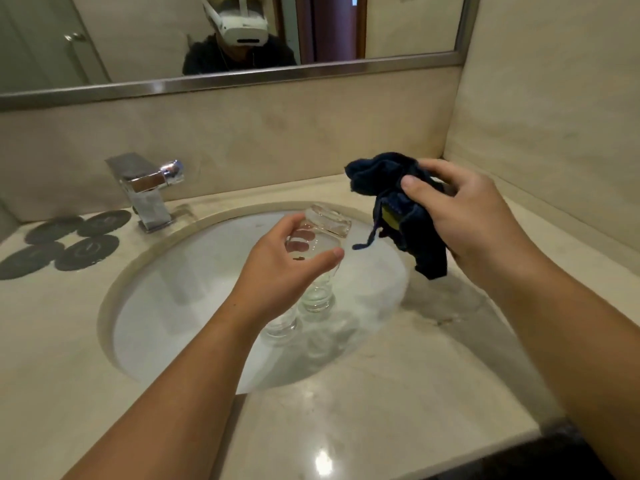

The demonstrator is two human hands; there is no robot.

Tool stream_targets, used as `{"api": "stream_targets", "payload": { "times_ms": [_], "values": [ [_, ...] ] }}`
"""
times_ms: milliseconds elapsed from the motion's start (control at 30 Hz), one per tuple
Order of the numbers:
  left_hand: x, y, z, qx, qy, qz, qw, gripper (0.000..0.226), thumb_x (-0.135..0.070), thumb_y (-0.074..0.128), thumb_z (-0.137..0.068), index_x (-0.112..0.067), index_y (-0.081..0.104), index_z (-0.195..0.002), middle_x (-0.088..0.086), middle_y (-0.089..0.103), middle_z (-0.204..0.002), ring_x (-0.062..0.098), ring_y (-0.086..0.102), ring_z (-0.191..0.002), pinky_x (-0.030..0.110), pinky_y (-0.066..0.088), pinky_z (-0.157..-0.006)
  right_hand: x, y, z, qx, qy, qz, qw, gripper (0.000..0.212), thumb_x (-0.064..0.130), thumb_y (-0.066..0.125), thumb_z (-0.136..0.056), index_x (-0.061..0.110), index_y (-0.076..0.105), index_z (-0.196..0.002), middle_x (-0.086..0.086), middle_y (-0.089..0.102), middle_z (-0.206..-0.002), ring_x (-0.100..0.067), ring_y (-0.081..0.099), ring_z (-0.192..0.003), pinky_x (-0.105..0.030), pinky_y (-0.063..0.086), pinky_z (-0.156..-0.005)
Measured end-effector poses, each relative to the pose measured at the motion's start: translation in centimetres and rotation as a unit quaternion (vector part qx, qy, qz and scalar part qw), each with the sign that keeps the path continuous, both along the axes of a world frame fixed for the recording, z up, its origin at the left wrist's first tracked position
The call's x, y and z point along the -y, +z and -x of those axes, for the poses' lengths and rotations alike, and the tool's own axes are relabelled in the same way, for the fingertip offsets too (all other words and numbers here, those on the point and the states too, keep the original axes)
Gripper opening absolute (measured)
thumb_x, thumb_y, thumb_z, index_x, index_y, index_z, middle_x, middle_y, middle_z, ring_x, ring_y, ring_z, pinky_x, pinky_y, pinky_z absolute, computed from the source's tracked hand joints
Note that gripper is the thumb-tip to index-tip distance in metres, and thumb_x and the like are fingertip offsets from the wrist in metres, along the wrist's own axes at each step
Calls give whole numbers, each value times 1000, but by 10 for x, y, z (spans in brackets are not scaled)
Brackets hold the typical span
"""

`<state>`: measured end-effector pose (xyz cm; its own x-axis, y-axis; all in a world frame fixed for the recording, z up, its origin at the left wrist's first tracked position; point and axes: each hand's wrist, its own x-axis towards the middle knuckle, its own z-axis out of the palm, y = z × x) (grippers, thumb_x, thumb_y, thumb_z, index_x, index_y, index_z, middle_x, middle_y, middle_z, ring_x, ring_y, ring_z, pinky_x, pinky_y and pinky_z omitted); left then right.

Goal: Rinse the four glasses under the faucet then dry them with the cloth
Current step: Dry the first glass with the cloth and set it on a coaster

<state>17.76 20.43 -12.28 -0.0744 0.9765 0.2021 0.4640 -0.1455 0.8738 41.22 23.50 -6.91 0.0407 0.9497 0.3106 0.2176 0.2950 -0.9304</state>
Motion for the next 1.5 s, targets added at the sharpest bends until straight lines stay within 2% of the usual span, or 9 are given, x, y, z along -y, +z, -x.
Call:
{"api": "stream_targets", "payload": {
  "times_ms": [167, 300, 467, 700, 833, 967, 1100, 1267, 1500],
  "values": [
    [4, 3, -2, -27, 21, -50, 998, 74, -43, 88, -84, -49, 47, -145, -28, 60, -125, -10, 59, -113, 8, 49, -88, -15, -1, 48, 69, 66, -82, 992, 36, 27, 67, -102, 41, 68, -135, 10, 79, -107, -5, 76, -95, -31, 63, -85],
    [2, 4, 1, -54, 40, -71, 995, 75, -44, 87, -83, -49, 46, -145, -29, 60, -129, -11, 57, -114, 8, 48, -90, -19, -23, 64, -22, 89, -42, 995, 24, 21, 63, -106, 33, 79, -119, 2, 79, -88, -12, 71, -62, -24, 53, -52],
    [0, 4, 1, -36, 63, -67, 995, 58, -44, 89, -79, -44, 51, -122, -26, 65, -117, -3, 62, -112, 15, 51, -84, -17, -29, 59, -70, 177, 0, 982, 30, 25, 52, -111, 37, 76, -125, -13, 75, -111, -22, 65, -74, -33, 53, -66],
    [-1, 4, 0, -49, 80, -37, 995, 47, -43, 88, -83, -41, 52, -113, -20, 68, -113, -4, 63, -105, 11, 48, -80, -13, -33, 52, -18, 184, -11, 983, 33, 12, 49, -111, 24, 79, -117, 5, 66, -64, -13, 62, -46, -18, 43, -45],
    [-1, 8, -1, -27, 75, -30, 996, 48, -47, 89, -79, -40, 54, -111, -18, 70, -111, -4, 65, -106, 16, 47, -82, -9, -31, 54, -14, 168, -27, 985, 33, 14, 50, -111, 27, 80, -114, -4, 76, -78, -13, 69, -57, -27, 48, -50],
    [5, 9, -4, -16, 61, -38, 997, 46, -52, 81, -70, -41, 55, -107, -16, 72, -108, 0, 68, -105, 23, 52, -83, -15, -33, 57, -29, 159, -4, 987, 33, 19, 53, -110, 36, 80, -101, 3, 82, -98, -14, 76, -93, -38, 58, -88],
    [7, 9, -4, 20, 62, -34, 997, 53, -54, 81, -65, -36, 60, -109, -14, 76, -107, 3, 72, -102, 27, 56, -86, -20, -37, 63, -59, 165, 23, 984, 33, 18, 54, -110, 30, 82, -97, -8, 81, -100, -18, 74, -90, -46, 59, -90],
    [2, 9, -5, 117, 72, 2, 991, 47, -39, 85, -76, -27, 64, -116, -10, 81, -100, 4, 76, -87, 29, 54, -76, -17, -38, 64, -62, 145, 14, 987, 32, 18, 53, -110, 33, 80, -101, 2, 82, -99, -13, 77, -94, -35, 61, -90],
    [-9, 10, -4, 235, 147, 15, 961, 57, -52, 79, -70, -26, 66, -119, -18, 77, -86, -1, 70, -81, 36, 54, -80, -3, -41, 75, -86, 124, -2, 989, 29, 18, 57, -109, 32, 77, -125, 16, 81, -109, -1, 74, -102, -17, 54, -89]
  ]
}}
